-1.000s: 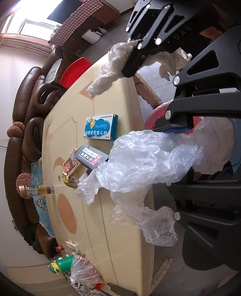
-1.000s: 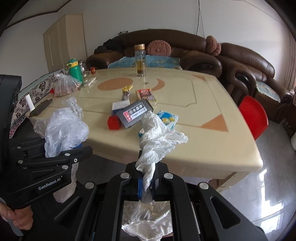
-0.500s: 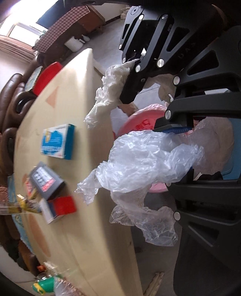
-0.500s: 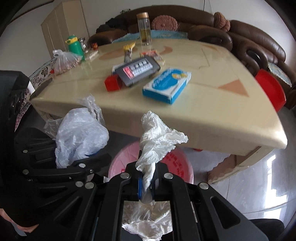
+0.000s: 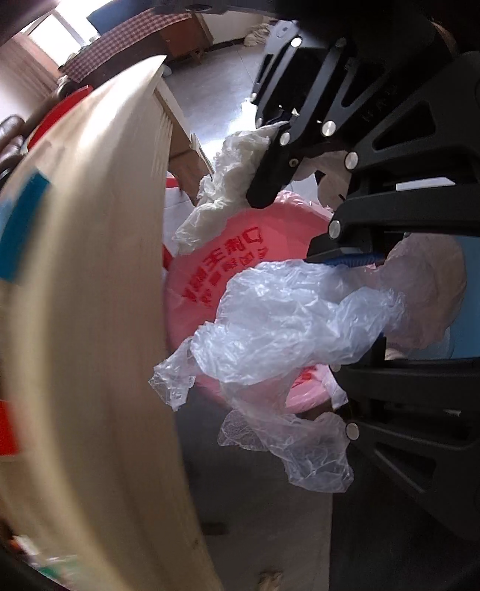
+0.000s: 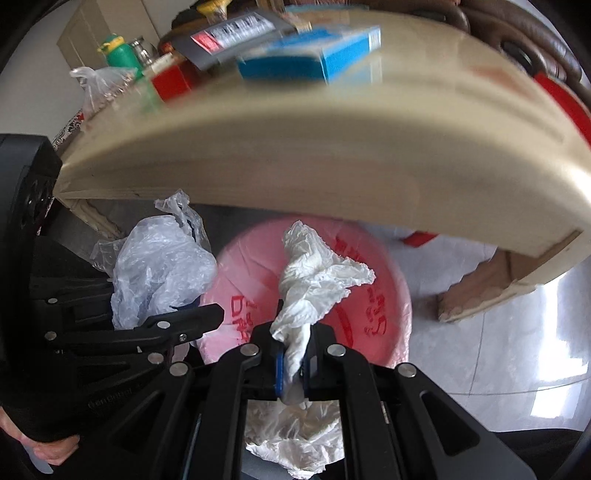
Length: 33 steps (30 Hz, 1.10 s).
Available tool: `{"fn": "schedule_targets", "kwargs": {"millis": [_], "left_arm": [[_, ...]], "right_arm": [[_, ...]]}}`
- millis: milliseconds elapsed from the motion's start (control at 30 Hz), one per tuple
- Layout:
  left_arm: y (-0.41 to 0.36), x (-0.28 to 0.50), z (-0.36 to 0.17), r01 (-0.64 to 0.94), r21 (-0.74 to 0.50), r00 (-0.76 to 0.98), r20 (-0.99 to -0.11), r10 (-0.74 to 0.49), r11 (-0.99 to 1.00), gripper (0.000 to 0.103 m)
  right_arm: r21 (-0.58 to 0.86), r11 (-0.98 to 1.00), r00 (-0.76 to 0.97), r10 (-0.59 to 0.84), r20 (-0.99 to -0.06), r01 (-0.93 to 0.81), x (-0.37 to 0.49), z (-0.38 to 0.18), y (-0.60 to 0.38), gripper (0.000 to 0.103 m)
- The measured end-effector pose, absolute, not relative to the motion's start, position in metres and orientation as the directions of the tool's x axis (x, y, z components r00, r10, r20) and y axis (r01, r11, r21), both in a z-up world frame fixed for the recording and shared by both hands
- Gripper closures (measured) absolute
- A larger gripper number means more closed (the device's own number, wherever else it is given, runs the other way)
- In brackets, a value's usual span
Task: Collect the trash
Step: 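Carry the bag and tissue with both tools down over the pink bin, then open both tools to drop the bag and tissue into the bin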
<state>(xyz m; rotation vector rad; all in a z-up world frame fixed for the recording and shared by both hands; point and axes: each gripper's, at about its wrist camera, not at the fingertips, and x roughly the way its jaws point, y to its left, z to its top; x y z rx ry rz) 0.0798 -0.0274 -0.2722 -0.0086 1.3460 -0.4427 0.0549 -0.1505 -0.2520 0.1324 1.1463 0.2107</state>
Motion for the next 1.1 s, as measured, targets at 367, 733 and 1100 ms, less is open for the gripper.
{"fn": "schedule_targets", "kwargs": {"millis": [367,733,1100], "left_arm": [[-0.049,0.119,-0.338,0.216,-0.302,-0.018,-0.952,-0.305,0.929,0.078],[-0.059,0.149,-0.379,0.155,-0.319,-0.094,-0.947,-0.307,0.935,0.078],[-0.056,0.158,-0.387,0.154,-0.317,-0.11,-0.947,-0.303,0.936,0.076]], "right_arm": [[0.259,0.965,0.258,0.262,-0.93,-0.045,0.084,-0.321,-0.161,0.096],[0.27,0.963,0.194,0.268,-0.944,-0.016,0.103,-0.365,-0.167,0.096],[0.263,0.965,0.158,0.261,-0.952,-0.009,0.108,-0.381,-0.165,0.096]]}}
